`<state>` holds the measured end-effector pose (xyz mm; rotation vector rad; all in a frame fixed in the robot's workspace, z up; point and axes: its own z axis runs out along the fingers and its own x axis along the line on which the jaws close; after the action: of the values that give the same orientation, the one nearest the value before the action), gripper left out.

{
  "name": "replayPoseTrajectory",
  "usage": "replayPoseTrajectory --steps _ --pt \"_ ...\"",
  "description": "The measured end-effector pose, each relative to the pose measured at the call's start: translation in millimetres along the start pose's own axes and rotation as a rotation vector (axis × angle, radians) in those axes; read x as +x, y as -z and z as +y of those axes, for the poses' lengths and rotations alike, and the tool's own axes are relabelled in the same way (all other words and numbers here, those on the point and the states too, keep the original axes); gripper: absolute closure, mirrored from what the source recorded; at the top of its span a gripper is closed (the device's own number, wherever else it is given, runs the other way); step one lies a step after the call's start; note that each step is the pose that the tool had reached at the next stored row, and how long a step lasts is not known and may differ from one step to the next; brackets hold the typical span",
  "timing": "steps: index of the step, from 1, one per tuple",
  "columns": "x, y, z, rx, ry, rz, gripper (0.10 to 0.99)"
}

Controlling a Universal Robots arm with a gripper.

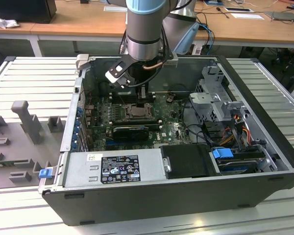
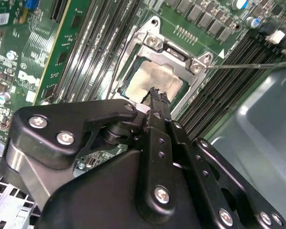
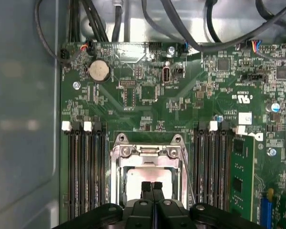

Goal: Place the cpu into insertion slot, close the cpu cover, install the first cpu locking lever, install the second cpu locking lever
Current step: 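Close the cpu cover, then install the first cpu locking lever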

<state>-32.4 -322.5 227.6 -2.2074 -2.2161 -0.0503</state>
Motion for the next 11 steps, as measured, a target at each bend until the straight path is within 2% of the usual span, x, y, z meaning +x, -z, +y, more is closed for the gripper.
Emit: replayPoseTrajectory --steps 3,11 --pt "0.0 0.0 -3.3 0.0 0.0 0.0001 0.98" --pt "0.2 5.6 -3.5 0.0 0.0 -0.0002 0.98"
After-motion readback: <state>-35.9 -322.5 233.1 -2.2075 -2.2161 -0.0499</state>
